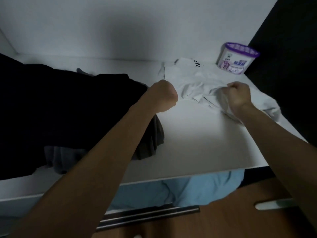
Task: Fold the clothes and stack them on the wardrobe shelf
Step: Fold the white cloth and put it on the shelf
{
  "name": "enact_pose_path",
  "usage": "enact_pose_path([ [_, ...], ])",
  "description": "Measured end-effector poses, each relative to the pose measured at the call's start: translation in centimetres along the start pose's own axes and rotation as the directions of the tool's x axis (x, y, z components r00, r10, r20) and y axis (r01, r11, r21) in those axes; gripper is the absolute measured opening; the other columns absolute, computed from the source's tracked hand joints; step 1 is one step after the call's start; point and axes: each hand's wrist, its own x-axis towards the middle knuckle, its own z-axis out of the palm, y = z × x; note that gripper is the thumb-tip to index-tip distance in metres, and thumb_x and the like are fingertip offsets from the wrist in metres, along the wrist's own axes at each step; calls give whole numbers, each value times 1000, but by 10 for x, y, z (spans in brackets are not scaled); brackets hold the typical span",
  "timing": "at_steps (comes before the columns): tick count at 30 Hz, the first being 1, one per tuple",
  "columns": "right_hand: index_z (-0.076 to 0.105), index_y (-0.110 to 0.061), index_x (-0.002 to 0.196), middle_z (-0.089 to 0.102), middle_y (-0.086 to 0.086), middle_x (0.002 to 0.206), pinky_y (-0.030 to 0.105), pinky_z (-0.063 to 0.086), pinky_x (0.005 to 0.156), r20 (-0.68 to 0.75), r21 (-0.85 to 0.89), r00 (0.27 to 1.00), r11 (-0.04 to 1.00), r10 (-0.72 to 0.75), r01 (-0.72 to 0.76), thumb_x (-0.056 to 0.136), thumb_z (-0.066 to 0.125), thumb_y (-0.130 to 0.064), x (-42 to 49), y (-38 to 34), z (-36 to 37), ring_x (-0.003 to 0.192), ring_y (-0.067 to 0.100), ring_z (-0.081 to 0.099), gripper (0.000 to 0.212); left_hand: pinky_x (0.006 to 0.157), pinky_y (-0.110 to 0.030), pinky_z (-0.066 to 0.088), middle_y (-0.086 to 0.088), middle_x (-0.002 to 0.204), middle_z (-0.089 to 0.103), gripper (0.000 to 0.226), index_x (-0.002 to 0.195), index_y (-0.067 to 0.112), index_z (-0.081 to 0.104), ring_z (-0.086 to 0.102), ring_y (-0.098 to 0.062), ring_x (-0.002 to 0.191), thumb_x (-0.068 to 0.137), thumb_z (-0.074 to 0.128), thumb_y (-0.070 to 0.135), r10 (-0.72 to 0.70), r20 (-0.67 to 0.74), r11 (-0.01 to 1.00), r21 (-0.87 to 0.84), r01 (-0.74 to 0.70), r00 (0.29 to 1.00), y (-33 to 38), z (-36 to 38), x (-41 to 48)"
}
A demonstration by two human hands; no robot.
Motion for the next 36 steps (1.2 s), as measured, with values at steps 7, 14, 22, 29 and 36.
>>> enact_pose_path([
  [7, 56, -23, 58, 48, -3, 61, 28, 36, 64, 223, 436, 945, 892, -239, 123, 72, 54, -7, -114, -36, -63, 68, 16, 47, 21, 65, -43, 61, -13, 104, 71, 61, 108, 15, 51, 76, -32, 80, 80, 65, 68, -174, 359, 719, -590, 367, 917, 21, 27, -29],
  [14, 61, 8, 76, 55, 15, 74, 34, 37, 71, 563, 447, 774, 895, -288, 8, 73, 56, -9, -199, 5, -116, 73, 25, 50, 17, 74, -38, 58, -13, 84, 57, 7, 83, 6, 60, 59, -26, 75, 89, 58, 3, -281, 218, 411, -852, 323, 934, 63, 101, -90],
  [22, 72, -27, 96, 76, -6, 98, 33, 52, 73, 504, 423, 864, 875, -12, -235, 76, 58, -69, -222, 95, -200, 86, 13, 72, 49, 50, -21, 37, -3, 52, 46, 35, 53, 10, 53, 47, -16, 48, 81, 41, -8, -266, 5, 630, -756, 177, 964, 106, 180, -209],
  [29, 71, -14, 109, 75, 9, 109, 42, 58, 84, 716, 473, 693, 675, 79, -566, 92, 67, -19, -291, 155, -200, 98, 24, 73, 18, 107, -43, 45, -8, 118, 71, 52, 122, 11, 65, 63, -28, 116, 70, 64, 15, -303, 167, 714, -612, 340, 938, 100, 255, -300],
  [36, 74, 0, 90, 71, 20, 90, 43, 57, 76, 679, 527, 732, 653, 62, -544, 81, 66, -1, -351, 169, -224, 83, 31, 70, 12, 106, -40, 45, -6, 126, 69, 56, 123, 20, 70, 62, -26, 121, 79, 73, 54, -291, 268, 562, -729, 391, 918, 74, 282, -353],
])
